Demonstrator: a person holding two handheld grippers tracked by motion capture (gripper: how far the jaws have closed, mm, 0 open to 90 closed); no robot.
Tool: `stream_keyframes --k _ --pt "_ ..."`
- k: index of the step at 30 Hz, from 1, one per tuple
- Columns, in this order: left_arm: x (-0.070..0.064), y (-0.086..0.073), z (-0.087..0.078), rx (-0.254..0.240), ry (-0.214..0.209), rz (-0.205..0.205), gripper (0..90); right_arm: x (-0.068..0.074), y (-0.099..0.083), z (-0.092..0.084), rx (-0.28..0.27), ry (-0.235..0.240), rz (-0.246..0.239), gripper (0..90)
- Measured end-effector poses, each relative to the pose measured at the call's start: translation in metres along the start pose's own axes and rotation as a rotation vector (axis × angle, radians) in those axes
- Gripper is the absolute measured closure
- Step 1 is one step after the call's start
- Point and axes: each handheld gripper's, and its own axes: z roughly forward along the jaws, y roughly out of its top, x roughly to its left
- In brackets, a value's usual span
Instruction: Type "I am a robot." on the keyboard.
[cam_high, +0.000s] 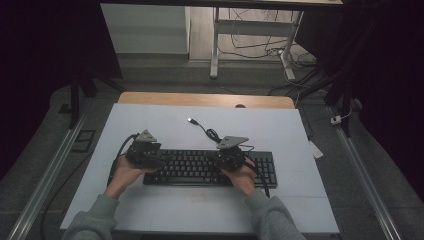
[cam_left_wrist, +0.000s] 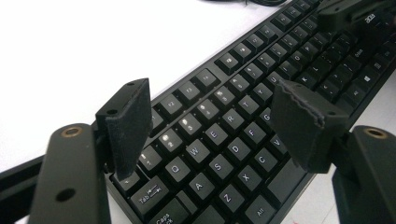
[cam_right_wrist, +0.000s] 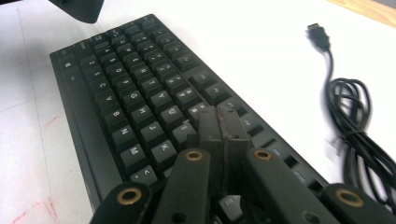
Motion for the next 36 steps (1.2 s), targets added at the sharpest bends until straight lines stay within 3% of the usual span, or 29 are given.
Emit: stream_keyframes --k 3,12,16,27,30,36 --pt "-0.001 0.0 0.001 0.001 0.002 0.002 29.7 -0.003 -0.004 -0.004 0.002 -0.002 0.003 89.5" --pt "-0.001 0.0 0.002 0.003 0.004 0.007 29.7 -0.008 -0.017 -0.024 -0.02 -0.013 0.054 62.1" --pt "-0.002 0.001 0.001 0.0 0.003 0.013 29.7 -0.009 -0.019 -0.031 -0.034 -0.021 0.064 54.6" --pt "-0.001 0.0 -0.002 -0.011 -0.001 0.006 29.9 -0.009 -0.033 -0.045 -0.043 -0.017 0.047 50.1" --pt "-0.002 0.0 -0.002 -0.022 -0.027 0.0 29.9 -0.008 -0.035 -0.048 -0.05 -0.011 0.045 49.7" --pt "-0.005 0.002 -0.001 -0.021 -0.032 0.007 30.2 -0.01 -0.036 -0.051 -0.047 -0.025 0.046 49.4"
